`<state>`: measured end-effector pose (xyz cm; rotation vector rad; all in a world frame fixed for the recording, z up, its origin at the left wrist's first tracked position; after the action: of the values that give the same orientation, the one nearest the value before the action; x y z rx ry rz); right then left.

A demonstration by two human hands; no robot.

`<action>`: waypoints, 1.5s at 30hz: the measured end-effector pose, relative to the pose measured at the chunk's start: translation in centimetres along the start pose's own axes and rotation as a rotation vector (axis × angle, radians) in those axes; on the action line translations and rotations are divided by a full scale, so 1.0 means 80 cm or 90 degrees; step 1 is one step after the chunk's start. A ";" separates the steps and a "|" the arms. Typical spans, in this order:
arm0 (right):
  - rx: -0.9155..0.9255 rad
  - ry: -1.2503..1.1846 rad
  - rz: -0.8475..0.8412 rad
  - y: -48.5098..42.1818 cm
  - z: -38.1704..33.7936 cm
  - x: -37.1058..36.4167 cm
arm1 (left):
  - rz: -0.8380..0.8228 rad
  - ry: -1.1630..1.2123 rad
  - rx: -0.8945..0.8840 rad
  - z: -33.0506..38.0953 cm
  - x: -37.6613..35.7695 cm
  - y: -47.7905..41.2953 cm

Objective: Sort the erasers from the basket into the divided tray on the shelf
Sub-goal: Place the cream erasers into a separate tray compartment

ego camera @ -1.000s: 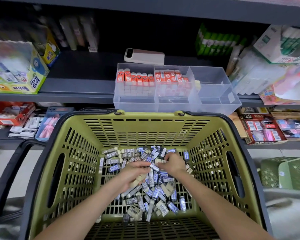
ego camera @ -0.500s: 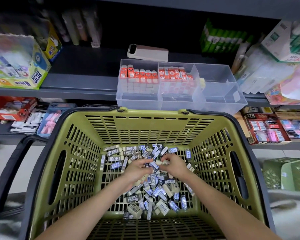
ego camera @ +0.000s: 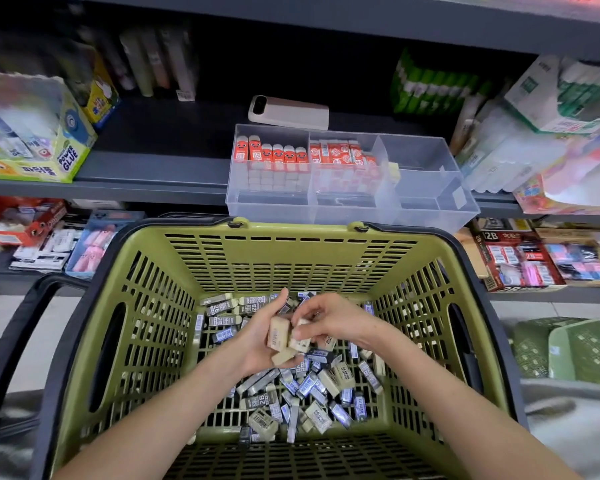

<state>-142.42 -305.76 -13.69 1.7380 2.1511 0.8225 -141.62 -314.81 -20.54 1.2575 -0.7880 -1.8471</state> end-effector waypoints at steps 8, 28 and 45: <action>-0.091 0.011 0.150 -0.001 0.044 0.054 | 0.007 -0.011 -0.020 0.007 0.007 0.011; 0.148 0.006 0.274 0.084 -0.095 0.113 | 0.062 -0.070 -0.188 0.081 -0.054 0.075; 0.157 0.538 0.597 0.009 -0.201 0.319 | -0.018 0.048 -0.400 0.227 -0.181 0.153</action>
<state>-156.75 -285.53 3.50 2.9906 1.7552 1.8360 -152.41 -307.68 2.29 0.9181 -0.1175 -1.8492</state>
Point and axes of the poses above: each hand's wrist, its own y-axis away from the middle knuckle, its own x-axis out of the back of the hand, z = x × y, the point moved 8 cm from there along -y, towards the middle knuckle, and after that the axes turned 7 degrees about z, right-handed, at the moved point
